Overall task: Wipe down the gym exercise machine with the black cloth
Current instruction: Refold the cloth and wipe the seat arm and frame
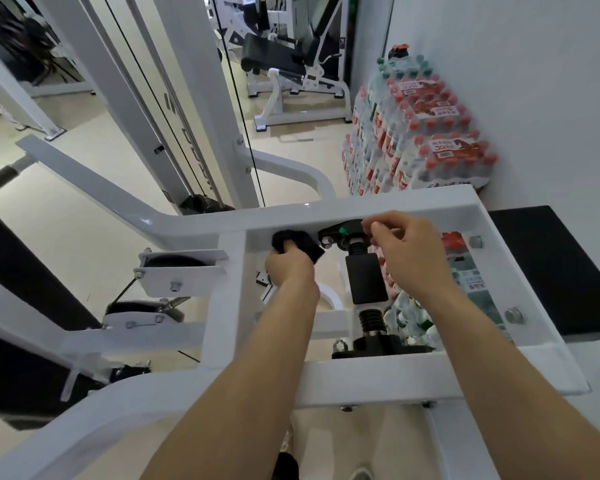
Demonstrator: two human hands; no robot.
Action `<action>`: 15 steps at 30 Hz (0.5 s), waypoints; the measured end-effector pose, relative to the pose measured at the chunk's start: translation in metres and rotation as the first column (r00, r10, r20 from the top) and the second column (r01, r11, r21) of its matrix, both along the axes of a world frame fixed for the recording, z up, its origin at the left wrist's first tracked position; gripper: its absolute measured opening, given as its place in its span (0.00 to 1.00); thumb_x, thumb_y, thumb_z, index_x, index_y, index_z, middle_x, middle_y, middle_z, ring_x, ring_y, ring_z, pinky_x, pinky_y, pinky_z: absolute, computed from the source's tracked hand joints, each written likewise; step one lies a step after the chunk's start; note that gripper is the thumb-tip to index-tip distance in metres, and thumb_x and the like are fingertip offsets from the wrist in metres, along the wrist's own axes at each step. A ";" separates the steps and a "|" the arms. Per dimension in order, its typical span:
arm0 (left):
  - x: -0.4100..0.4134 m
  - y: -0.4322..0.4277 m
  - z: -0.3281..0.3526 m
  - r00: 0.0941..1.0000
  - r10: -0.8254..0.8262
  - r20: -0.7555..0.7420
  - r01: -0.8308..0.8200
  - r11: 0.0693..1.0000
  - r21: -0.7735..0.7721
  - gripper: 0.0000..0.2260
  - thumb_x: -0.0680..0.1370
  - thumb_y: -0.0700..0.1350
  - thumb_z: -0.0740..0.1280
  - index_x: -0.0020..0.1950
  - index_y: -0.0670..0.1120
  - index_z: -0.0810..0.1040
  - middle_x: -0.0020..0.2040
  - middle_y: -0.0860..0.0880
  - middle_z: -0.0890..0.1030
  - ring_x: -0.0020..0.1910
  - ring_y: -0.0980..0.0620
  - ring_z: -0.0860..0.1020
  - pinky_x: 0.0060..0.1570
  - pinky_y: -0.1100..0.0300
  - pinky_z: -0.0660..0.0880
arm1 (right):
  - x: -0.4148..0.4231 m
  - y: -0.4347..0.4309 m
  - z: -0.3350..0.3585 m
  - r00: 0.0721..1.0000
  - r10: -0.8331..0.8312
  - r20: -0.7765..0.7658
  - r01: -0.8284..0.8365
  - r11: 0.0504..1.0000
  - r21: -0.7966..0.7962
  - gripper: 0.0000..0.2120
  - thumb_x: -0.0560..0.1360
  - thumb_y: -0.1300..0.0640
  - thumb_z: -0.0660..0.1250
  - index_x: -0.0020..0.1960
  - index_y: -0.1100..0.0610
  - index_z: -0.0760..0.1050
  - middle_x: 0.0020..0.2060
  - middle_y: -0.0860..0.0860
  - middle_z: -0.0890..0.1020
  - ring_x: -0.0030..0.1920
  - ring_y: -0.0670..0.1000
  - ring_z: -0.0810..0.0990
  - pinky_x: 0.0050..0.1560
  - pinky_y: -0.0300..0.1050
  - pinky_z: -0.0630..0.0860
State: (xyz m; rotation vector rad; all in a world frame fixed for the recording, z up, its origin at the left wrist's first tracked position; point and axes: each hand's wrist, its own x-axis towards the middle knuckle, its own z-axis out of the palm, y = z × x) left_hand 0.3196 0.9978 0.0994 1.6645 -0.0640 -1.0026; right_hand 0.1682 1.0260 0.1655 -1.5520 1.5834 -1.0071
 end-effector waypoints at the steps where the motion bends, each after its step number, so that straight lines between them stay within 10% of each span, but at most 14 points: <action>1: 0.002 -0.001 0.001 0.999 0.045 0.027 -0.045 0.999 0.005 0.08 0.83 0.47 0.63 0.54 0.42 0.77 0.49 0.44 0.79 0.48 0.43 0.76 0.50 0.53 0.75 | 0.001 -0.001 0.001 1.000 0.005 -0.007 -0.005 1.000 -0.002 0.09 0.81 0.55 0.64 0.51 0.48 0.83 0.40 0.43 0.84 0.37 0.44 0.79 0.39 0.39 0.75; 5: -0.016 0.003 0.007 0.989 -0.118 0.083 0.119 0.993 -0.004 0.07 0.81 0.45 0.64 0.47 0.43 0.76 0.47 0.47 0.80 0.46 0.44 0.77 0.49 0.54 0.74 | 0.013 0.001 0.001 0.995 0.055 -0.088 -0.055 0.998 0.002 0.09 0.81 0.55 0.64 0.52 0.49 0.83 0.42 0.43 0.84 0.42 0.38 0.79 0.38 0.23 0.69; 15: 0.032 0.071 0.051 0.834 -0.392 0.388 0.478 0.864 -0.156 0.03 0.79 0.47 0.70 0.48 0.53 0.83 0.44 0.54 0.85 0.45 0.55 0.84 0.50 0.56 0.81 | 0.038 0.035 0.000 0.983 0.179 -0.044 -0.180 0.984 -0.017 0.11 0.80 0.57 0.64 0.59 0.52 0.81 0.52 0.46 0.83 0.47 0.40 0.79 0.51 0.35 0.74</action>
